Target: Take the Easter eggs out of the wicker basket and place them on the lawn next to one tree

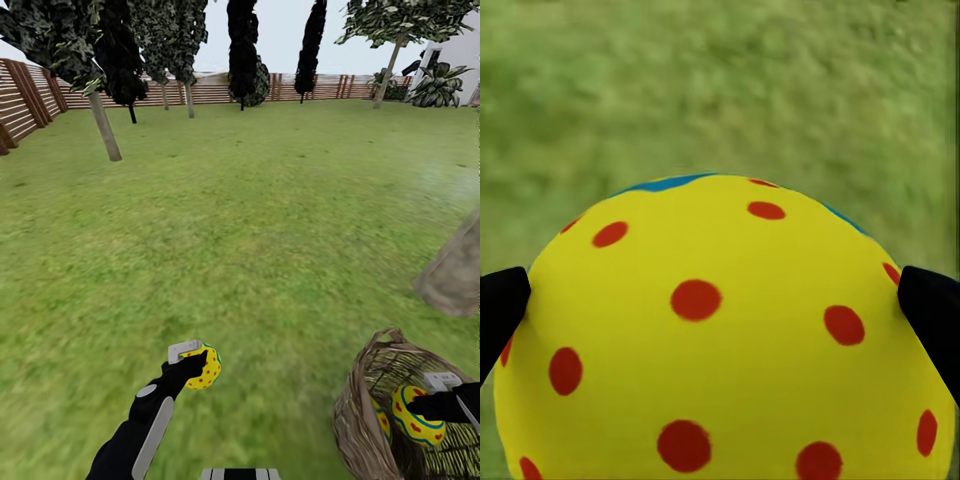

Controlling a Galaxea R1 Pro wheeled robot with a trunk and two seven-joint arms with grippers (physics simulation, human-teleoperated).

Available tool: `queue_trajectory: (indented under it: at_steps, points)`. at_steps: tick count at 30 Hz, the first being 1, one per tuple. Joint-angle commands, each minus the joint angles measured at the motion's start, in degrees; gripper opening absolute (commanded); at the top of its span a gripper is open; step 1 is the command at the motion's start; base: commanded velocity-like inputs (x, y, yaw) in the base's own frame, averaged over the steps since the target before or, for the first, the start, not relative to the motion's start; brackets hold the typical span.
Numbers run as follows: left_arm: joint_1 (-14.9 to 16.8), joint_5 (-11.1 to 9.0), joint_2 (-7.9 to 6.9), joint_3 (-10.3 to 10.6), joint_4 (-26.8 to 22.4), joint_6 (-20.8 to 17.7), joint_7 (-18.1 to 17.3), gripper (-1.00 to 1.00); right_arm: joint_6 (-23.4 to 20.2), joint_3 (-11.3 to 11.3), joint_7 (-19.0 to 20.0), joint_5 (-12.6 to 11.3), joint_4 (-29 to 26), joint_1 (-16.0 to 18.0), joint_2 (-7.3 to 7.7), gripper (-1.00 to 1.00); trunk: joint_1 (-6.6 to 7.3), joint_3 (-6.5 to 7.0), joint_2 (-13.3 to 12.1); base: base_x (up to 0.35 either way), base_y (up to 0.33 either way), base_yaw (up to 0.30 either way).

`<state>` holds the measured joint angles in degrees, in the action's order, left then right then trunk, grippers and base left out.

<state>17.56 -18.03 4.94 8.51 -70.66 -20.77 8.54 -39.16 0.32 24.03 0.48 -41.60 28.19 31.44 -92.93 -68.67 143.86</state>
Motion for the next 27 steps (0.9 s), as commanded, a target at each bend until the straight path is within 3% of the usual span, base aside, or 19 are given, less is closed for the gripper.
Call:
queue_trajectory:
  at_steps: [1, 16, 19, 27]
  points:
    - [0.02, -0.6, 0.09, 0.1, -0.09, -0.17, 0.51, -1.0, -0.26, 0.03, 0.23, 0.05, -0.03, 0.02, 0.02, -1.0, 0.05, 0.18, 0.0, -0.035, 0.0, 0.0]
    - [0.02, -0.69, 0.18, 0.13, -0.12, 0.0, 0.51, -1.0, -0.21, 0.03, 0.14, 0.14, 0.17, 0.02, -0.33, -1.0, 0.43, 3.5, -0.2, -0.002, 0.0, 0.0]
    - [0.02, -0.69, 0.16, 2.46, -0.04, 0.03, 0.51, -1.0, -0.21, 0.03, 0.13, 0.14, 0.17, 0.02, -0.33, -1.0, 0.51, 4.17, -0.24, 0.0, 0.0, 0.0]
    - [0.02, -0.85, 0.16, 2.74, -0.09, -0.22, 0.59, -1.0, -0.23, 0.03, 0.14, 0.14, 0.12, 0.02, -0.33, -1.0, 0.72, 5.94, -0.34, 0.0, 0.0, 0.0]
